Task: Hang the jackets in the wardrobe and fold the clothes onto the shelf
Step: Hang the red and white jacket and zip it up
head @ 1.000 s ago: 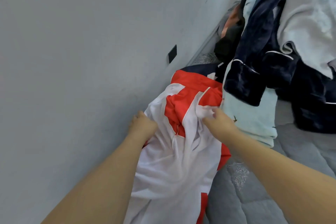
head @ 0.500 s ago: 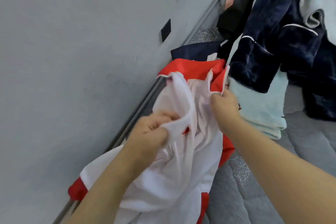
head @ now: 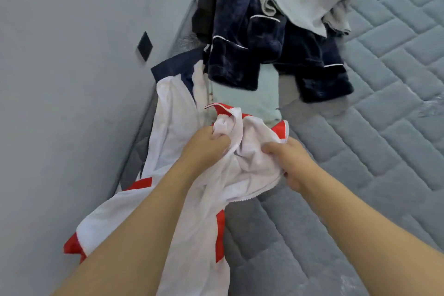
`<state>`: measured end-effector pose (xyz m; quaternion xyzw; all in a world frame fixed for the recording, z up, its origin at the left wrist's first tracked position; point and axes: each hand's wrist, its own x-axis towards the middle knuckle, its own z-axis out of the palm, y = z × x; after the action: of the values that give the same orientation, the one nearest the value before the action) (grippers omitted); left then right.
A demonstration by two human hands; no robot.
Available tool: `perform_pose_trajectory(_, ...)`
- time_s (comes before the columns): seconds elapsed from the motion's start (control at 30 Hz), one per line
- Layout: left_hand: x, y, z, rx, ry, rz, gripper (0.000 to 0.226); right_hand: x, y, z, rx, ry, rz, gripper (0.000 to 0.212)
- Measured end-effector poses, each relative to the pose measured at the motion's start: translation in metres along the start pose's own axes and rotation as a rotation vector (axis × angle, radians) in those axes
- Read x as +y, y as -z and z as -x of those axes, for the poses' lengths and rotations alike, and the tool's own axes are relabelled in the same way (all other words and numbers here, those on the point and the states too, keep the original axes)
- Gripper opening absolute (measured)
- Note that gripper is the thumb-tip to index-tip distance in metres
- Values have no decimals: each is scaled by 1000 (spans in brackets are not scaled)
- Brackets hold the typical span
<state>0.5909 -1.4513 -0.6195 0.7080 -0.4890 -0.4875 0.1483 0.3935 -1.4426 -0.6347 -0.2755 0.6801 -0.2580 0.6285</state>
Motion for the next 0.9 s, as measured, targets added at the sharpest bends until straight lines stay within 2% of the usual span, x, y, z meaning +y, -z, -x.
perform_pose_trajectory(0.2, 101, -85, 87, -305, -118, 43, 25, -2, 126, 102, 244, -99, -236, 39)
perform_pose_trajectory(0.3, 166, -142, 148, -395, -156, 49, 14, 1, 203, 183, 416, -94, -375, 44)
perform_pose_trajectory(0.43, 252, -219, 257, -589, -265, 37, 20, 26, 298, 313, 606, -76, -643, 45)
perform_pose_trajectory(0.63, 326, -339, 433, -835, -406, -101, 10, 113, 386, 502, 847, 149, -1147, 36)
perform_pose_trajectory(0.7, 338, -376, 496, -916, -434, -128, 11, 145, 405, 561, 972, 252, -1281, 39)
perform_pose_trajectory(0.8, 348, -423, 596, -1084, -483, -185, 27, 197, 428, 647, 1180, 347, -1452, 40)
perform_pose_trajectory(0.9, 351, -461, 696, -1197, -523, -200, 15, 249, 443, 734, 1424, 421, -1524, 51)
